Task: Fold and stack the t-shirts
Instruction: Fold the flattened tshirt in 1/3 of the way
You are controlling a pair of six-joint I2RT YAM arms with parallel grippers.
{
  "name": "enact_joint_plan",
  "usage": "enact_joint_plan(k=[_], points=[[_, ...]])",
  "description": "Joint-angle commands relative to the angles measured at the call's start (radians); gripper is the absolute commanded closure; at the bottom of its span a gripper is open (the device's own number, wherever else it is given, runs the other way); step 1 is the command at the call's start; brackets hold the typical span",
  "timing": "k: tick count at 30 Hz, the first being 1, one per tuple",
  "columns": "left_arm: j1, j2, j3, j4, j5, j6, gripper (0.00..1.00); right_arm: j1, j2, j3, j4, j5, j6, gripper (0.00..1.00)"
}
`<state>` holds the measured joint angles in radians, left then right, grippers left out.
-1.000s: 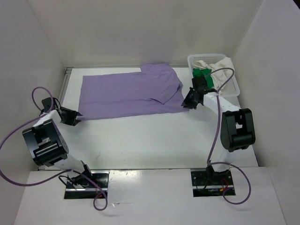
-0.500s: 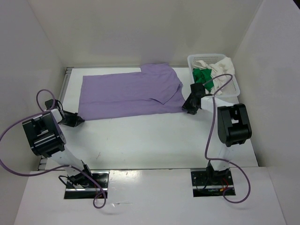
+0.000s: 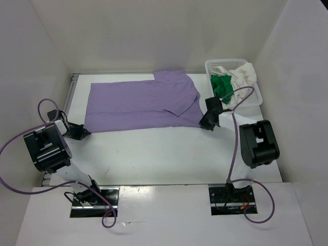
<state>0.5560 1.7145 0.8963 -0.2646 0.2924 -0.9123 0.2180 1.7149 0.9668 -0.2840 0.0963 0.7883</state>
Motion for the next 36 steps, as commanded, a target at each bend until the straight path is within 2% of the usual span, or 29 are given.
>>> enact_joint_plan(k=[1, 4, 9, 12, 13, 14, 15, 16, 18, 20, 22, 23, 24, 25, 26, 29, 31, 33, 36], points=[[0.045, -0.065, -0.051, -0.062, -0.006, 0.065, 1.0, -0.006, -0.136, -0.144, -0.092, -0.042, 0.052, 0.98], [0.083, -0.143, -0.127, -0.142, 0.007, 0.104, 1.0, -0.035, -0.277, -0.229, -0.142, -0.101, 0.087, 0.98], [0.143, -0.257, -0.161, -0.275, 0.028, 0.179, 1.0, -0.074, -0.486, -0.29, -0.247, -0.161, 0.11, 0.98], [0.143, -0.308, -0.171, -0.315, 0.156, 0.19, 0.99, -0.083, -0.58, -0.306, -0.303, -0.208, 0.12, 0.91], [0.143, -0.308, -0.198, -0.306, 0.184, 0.19, 0.91, -0.083, -0.61, -0.306, -0.304, -0.208, 0.12, 0.83], [0.143, -0.308, -0.198, -0.306, 0.2, 0.19, 0.8, -0.094, -0.621, -0.306, -0.304, -0.234, 0.109, 0.6], [0.143, -0.308, -0.198, -0.306, 0.22, 0.203, 0.51, -0.094, -0.621, -0.281, -0.304, -0.234, 0.109, 0.52], [0.143, -0.308, -0.198, -0.306, 0.22, 0.204, 0.41, -0.107, -0.633, -0.261, -0.316, -0.247, 0.097, 0.47], [0.143, -0.323, -0.145, -0.332, 0.197, 0.213, 0.26, -0.108, -0.633, -0.193, -0.316, -0.247, 0.069, 0.46], [0.134, -0.334, -0.113, -0.332, 0.197, 0.213, 0.21, -0.108, -0.583, -0.146, -0.299, -0.247, 0.026, 0.46], [0.056, -0.354, -0.03, -0.317, 0.173, 0.213, 0.21, -0.077, -0.531, -0.105, -0.259, -0.247, 0.013, 0.62], [-0.017, -0.354, -0.001, -0.317, 0.119, 0.222, 0.27, -0.036, -0.456, -0.085, -0.203, -0.263, 0.012, 0.78], [-0.018, -0.366, 0.021, -0.317, 0.094, 0.222, 0.42, -0.01, -0.411, -0.071, -0.179, -0.264, 0.003, 0.86], [-0.09, -0.387, 0.021, -0.279, 0.073, 0.211, 0.69, 0.044, -0.315, -0.038, -0.141, -0.264, 0.003, 0.93], [-0.122, -0.397, 0.021, -0.253, 0.073, 0.211, 0.76, 0.069, -0.267, -0.019, -0.127, -0.264, -0.007, 1.0], [-0.246, -0.406, -0.005, -0.155, 0.094, 0.156, 0.88, 0.125, -0.167, 0.01, -0.048, -0.264, -0.008, 1.0], [-0.313, -0.388, -0.005, -0.106, 0.085, 0.136, 0.93, 0.152, -0.098, 0.019, -0.015, -0.264, -0.008, 1.0], [-0.408, -0.371, 0.007, -0.09, 0.085, 0.124, 0.93, 0.161, -0.054, 0.044, -0.006, -0.25, -0.008, 0.99], [-0.502, -0.305, 0.007, -0.05, 0.076, 0.101, 0.89, 0.161, -0.009, 0.053, -0.006, -0.227, -0.017, 0.86]])
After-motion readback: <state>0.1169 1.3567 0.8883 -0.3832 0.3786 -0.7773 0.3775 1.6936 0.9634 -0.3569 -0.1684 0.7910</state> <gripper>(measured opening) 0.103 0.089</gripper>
